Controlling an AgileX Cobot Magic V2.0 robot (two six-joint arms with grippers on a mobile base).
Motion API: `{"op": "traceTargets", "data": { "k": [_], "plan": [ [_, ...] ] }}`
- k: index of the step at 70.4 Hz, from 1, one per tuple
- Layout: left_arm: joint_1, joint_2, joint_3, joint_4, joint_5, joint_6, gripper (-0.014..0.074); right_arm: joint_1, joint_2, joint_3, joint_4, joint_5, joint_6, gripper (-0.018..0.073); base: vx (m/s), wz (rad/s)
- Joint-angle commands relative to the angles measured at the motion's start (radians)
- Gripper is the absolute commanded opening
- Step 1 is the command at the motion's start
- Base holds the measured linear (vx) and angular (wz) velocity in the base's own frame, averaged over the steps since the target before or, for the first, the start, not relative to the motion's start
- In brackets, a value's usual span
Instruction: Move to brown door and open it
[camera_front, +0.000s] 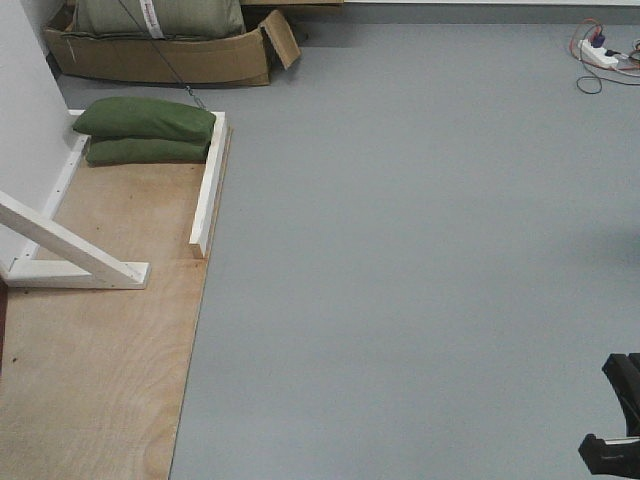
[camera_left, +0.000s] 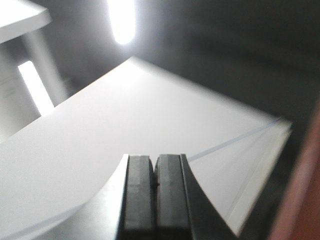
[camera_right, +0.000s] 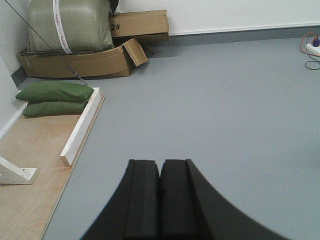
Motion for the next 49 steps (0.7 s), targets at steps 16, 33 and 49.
{"op": "traceTargets", "data": {
  "k": [16, 33, 49],
  "plan": [
    [0.088, 0.143, -0.017, -0.453, 0.002, 0.513, 0.0017, -0.001, -0.016, 0.002, -0.005, -0.081, -0.011, 0.0000, 0.00, 0.00],
    [0.262, 0.244, -0.017, -0.778, -0.094, 0.684, 0.0017, -0.001, -0.016, 0.002, -0.005, -0.081, -0.011, 0.0000, 0.00, 0.00],
    [0.440, 0.275, -0.017, -0.845, -0.181, 0.578, 0.0017, -0.001, -0.016, 0.002, -0.005, -0.081, -0.011, 0.0000, 0.00, 0.00]
  ]
}}
